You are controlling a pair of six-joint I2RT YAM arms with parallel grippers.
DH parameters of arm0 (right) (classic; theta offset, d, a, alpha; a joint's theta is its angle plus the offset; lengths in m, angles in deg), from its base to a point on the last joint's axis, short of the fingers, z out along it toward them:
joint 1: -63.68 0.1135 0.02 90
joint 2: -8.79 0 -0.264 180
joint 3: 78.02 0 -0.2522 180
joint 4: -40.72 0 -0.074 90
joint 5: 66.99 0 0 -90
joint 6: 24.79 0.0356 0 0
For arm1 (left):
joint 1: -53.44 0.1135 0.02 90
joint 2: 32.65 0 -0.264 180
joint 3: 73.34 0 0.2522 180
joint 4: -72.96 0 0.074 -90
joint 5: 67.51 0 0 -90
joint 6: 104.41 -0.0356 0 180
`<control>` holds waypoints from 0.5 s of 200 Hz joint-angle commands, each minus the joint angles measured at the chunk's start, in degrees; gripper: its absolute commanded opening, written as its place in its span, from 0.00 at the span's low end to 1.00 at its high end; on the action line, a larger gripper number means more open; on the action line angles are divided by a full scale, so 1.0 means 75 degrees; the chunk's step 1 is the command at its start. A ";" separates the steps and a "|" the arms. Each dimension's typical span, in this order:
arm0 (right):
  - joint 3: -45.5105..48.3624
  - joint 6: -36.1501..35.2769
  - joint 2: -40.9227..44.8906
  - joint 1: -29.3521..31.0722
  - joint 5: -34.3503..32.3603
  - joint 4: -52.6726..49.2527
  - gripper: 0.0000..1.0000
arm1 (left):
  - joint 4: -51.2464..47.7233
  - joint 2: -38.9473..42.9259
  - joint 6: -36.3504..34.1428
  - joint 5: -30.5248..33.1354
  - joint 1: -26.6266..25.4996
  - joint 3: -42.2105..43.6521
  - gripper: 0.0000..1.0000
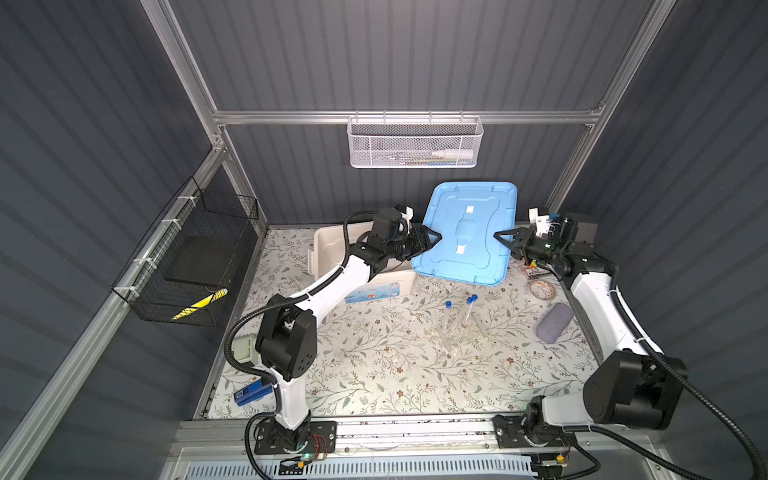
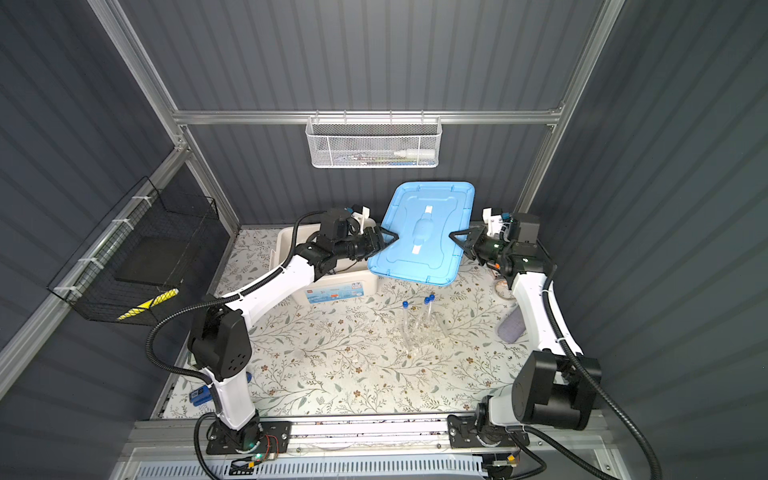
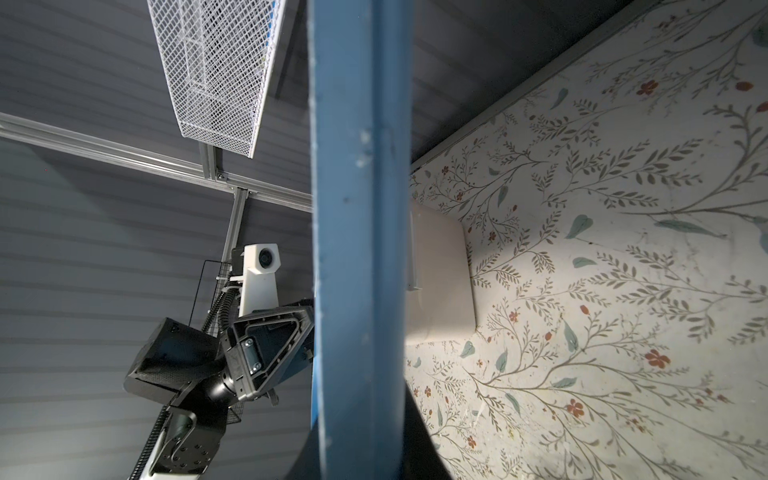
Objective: Organize the chemistry lab equipment
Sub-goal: 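Hold the tilted lid with the right gripper while the left gripper grasps its other edge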
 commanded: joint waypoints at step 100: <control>-0.0751 -0.1440 0.1204 0.0217 -0.1379 -0.0988 0.02 | -0.2481 0.1827 -0.1327 0.2101 0.0347 -0.0571 1.00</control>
